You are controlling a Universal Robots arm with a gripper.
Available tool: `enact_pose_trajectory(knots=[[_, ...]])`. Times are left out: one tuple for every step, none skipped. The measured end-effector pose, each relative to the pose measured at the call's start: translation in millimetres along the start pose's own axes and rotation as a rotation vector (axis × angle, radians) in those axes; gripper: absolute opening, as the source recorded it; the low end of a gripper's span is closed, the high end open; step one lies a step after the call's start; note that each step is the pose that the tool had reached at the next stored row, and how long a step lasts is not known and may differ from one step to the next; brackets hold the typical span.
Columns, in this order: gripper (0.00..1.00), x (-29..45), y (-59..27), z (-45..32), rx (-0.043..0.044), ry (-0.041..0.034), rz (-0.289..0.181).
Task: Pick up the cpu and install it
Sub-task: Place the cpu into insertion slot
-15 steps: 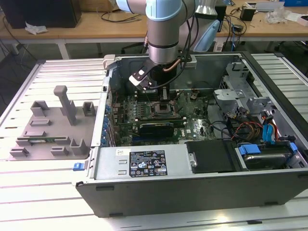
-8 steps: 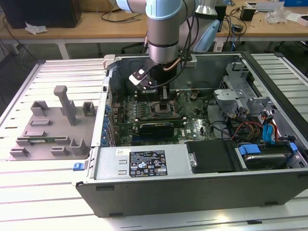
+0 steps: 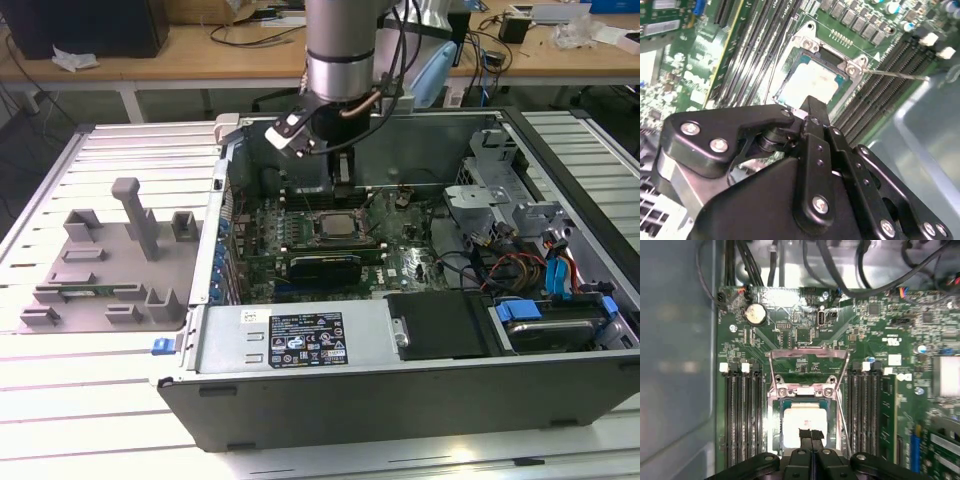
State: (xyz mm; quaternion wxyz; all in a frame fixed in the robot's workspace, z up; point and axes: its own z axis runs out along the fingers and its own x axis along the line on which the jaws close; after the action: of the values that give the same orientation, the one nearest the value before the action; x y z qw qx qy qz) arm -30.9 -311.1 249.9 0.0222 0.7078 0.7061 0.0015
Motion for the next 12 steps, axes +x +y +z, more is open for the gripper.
enact_pose_trajectory(knots=[[0.11,-0.1,0.2,-5.4,-0.0001,0.0002,0.0],[0.11,-0.2,0.4,-10.1,-0.0001,0.0001,0.0],[0.11,-0.4,0.6,-17.6,0.0,0.0,0.0],[0.11,-0.5,0.8,-22.0,-0.0001,0.0002,0.0],[0.11,-0.6,0.8,-24.7,0.0,0.0,0.0],[0.11,-0.7,0.9,-25.9,-0.0001,-0.0001,0.0],[0.11,-0.6,0.9,-25.9,-0.0001,-0.0003,0.0],[0.11,-0.6,0.9,-25.9,0.0,-0.0004,0.0],[0.11,-0.6,0.9,-26.0,0.0,-0.0005,0.0],[0.11,-0.6,0.9,-26.0,0.0,-0.0006,0.0],[0.11,-0.7,0.9,-26.0,0.0,-0.0006,0.0],[0.11,-0.7,0.9,-26.0,0.0,-0.001,0.0]])
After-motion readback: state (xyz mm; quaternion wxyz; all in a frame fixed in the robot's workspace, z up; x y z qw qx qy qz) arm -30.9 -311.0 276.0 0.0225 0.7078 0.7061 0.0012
